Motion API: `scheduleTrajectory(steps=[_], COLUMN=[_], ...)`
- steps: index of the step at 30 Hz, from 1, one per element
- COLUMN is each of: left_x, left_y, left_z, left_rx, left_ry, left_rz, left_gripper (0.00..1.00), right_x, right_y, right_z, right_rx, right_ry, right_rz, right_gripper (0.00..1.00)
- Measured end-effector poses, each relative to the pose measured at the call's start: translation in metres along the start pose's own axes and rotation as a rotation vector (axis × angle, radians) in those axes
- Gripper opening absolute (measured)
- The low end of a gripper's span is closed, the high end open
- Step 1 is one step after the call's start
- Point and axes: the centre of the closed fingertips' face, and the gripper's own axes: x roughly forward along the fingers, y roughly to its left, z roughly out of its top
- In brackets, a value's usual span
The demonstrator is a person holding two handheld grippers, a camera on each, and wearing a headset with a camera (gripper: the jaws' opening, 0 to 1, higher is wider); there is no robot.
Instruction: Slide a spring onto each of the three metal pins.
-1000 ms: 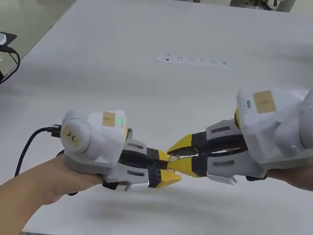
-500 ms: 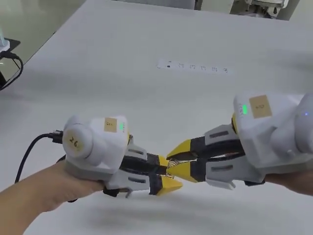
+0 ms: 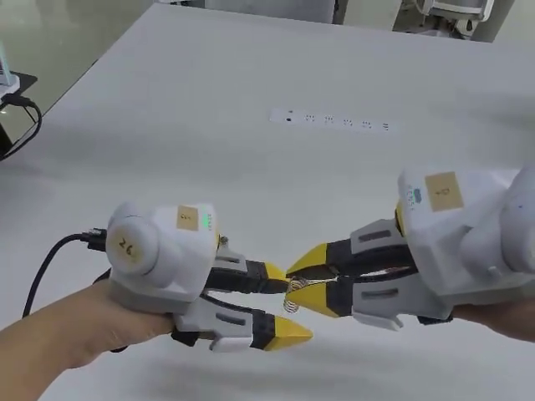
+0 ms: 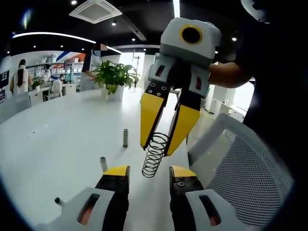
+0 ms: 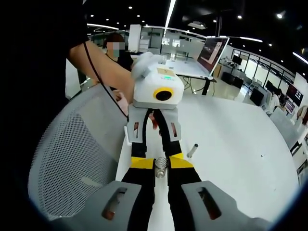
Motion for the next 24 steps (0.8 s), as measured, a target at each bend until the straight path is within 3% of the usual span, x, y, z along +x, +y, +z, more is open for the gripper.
scheduleTrajectory(steps=[9,24], left_x=[-0.007,-0.024], left_y=[0.005,0.015], left_z=[-0.008,-0.014], left_rx=[-0.001,-0.028], left_ry=[0.025,0.015], left_rz=[0.037,0.104], left_gripper=[0.38,0.56], right_x=[-0.002,-0.002], right_y=[-0.002,-0.005], right_z=[0.001,-0.004], right_rx=[0.004,0.008], right_ry=[-0.006,0.001], right_rz=[-0.013,-0.03], right_gripper=[0.06,0.06])
